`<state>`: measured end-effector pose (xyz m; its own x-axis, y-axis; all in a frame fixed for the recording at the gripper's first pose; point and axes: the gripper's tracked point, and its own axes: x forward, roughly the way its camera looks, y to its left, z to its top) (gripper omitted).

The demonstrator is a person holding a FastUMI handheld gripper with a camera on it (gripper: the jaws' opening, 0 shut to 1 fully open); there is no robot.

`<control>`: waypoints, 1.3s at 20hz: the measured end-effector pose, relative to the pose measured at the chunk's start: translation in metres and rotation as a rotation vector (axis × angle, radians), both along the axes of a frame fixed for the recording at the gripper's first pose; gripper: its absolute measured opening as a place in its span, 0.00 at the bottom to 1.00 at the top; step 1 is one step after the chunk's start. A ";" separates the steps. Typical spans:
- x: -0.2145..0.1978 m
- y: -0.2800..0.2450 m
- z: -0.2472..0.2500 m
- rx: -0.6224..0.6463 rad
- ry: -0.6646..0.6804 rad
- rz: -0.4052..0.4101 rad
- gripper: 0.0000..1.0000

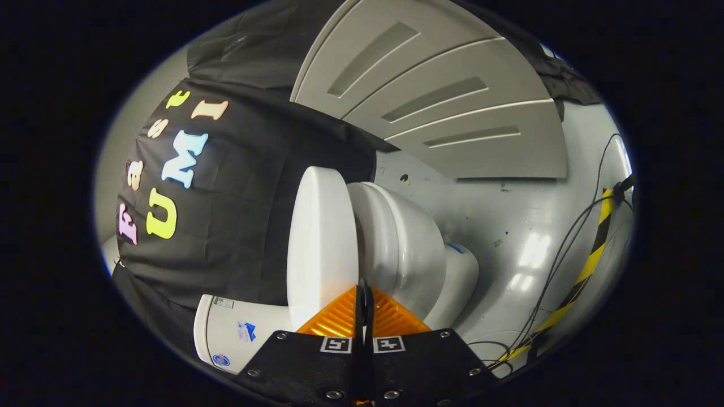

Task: Open the toilet lid.

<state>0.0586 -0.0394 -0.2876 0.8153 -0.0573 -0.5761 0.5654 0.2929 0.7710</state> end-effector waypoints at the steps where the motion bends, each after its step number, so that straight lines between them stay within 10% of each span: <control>1: 0.001 -0.003 0.008 0.002 -0.003 -0.003 0.00; 26: 0.016 0.045 0.134 -0.309 -0.069 0.188 0.00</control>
<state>0.0747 0.0053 -0.1534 0.8645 -0.0660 -0.4982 0.4295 0.6117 0.6644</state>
